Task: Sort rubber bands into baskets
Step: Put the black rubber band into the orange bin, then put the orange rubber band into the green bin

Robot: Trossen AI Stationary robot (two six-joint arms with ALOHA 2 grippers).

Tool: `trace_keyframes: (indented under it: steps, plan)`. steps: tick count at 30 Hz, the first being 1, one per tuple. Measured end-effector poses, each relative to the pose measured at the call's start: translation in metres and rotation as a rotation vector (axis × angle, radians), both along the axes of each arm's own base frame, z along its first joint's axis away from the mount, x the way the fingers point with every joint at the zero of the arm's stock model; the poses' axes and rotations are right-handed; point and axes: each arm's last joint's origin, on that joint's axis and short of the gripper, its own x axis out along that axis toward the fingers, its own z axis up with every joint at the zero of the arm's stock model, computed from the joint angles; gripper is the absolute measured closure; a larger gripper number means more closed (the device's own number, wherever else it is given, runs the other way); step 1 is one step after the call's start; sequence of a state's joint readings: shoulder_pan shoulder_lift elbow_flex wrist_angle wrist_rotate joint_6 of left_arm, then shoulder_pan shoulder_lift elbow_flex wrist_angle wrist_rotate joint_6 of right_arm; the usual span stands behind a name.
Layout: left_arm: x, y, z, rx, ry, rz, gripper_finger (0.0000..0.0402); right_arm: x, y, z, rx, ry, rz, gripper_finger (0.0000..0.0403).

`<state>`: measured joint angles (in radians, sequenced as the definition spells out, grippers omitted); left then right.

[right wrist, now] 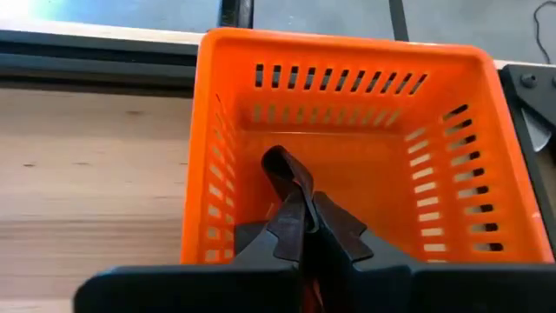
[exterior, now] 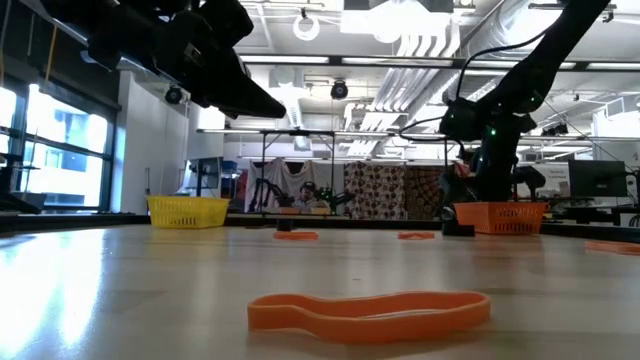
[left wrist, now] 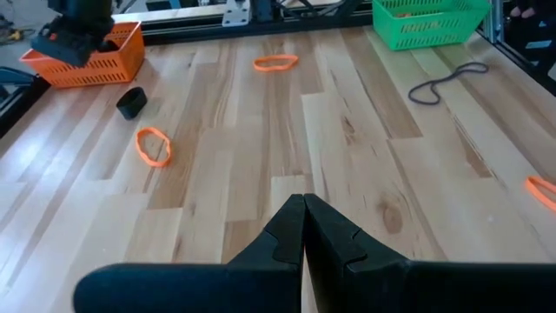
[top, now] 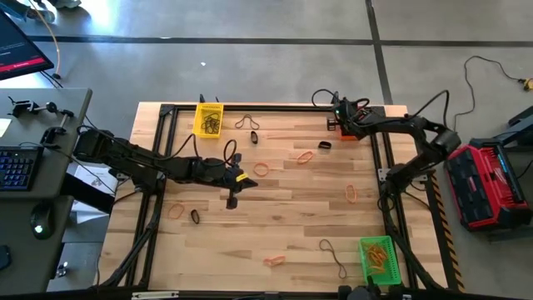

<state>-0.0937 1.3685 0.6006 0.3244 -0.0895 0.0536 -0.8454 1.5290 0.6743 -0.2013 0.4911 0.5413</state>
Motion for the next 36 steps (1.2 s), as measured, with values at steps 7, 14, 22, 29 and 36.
trace_keyframes:
  steps: [7,14,22,29,36]
  plan:
    - [-0.001,0.0,-0.002,-0.01,0.018,0.008,0.0401,0.001,0.0,-0.001,0.023,-0.012,0.024,0.0362]
    - [-0.001,0.0,-0.002,-0.011,0.023,0.009,0.0401,-0.001,0.003,0.003,0.03,0.015,0.055,0.0275]
    - [-0.001,0.0,-0.001,-0.015,0.02,0.009,0.0402,-0.006,0.017,0.032,-0.022,0.031,0.129,0.0298]
    - [-0.014,-0.005,0.013,-0.023,0.017,-0.012,0.0401,0.016,0.048,0.045,-0.098,-0.027,0.306,0.0389]
    - [-0.048,-0.014,0.031,-0.108,0.106,-0.013,0.0402,0.048,0.08,0.052,-0.169,-0.115,0.496,0.0398]
